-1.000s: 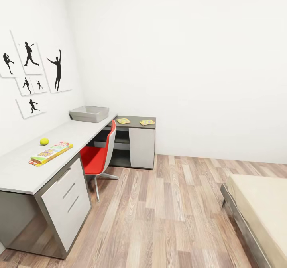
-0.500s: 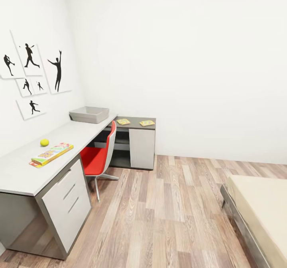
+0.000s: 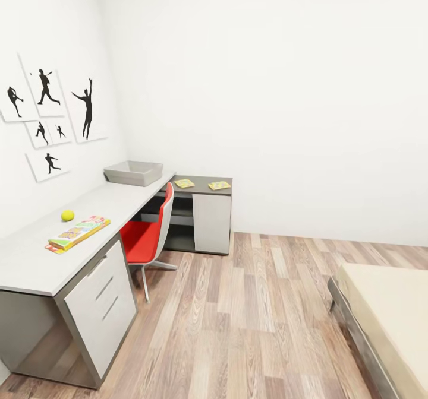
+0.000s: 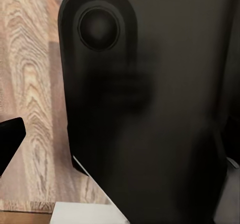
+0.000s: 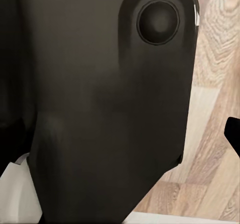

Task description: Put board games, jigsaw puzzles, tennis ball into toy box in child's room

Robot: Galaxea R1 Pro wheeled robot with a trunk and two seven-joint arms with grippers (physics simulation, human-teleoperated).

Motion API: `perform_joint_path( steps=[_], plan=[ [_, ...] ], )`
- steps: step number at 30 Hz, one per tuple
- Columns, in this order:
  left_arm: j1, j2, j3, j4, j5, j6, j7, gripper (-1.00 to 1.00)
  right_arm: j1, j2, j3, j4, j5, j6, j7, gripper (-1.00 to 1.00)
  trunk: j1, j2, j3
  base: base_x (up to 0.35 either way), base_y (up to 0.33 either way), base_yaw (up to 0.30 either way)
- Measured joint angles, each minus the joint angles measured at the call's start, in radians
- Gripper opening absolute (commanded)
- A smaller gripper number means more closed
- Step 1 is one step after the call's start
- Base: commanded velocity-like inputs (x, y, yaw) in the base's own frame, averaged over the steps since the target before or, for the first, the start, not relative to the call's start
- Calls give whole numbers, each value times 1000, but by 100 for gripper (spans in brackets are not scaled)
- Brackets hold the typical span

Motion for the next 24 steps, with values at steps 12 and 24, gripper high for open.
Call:
perform_joint_path(
  steps=[12,24],
  plan=[
    [-1,3,0,-32,0,2,0,100,0,0,1,0,2,0,0,100,-46,84,38,0,0,0],
    [-14,5,1,-141,0,44,-1,100,-1,10,-3,-13,-1,3,5,100,-92,168,76,0,0,0]
  ],
)
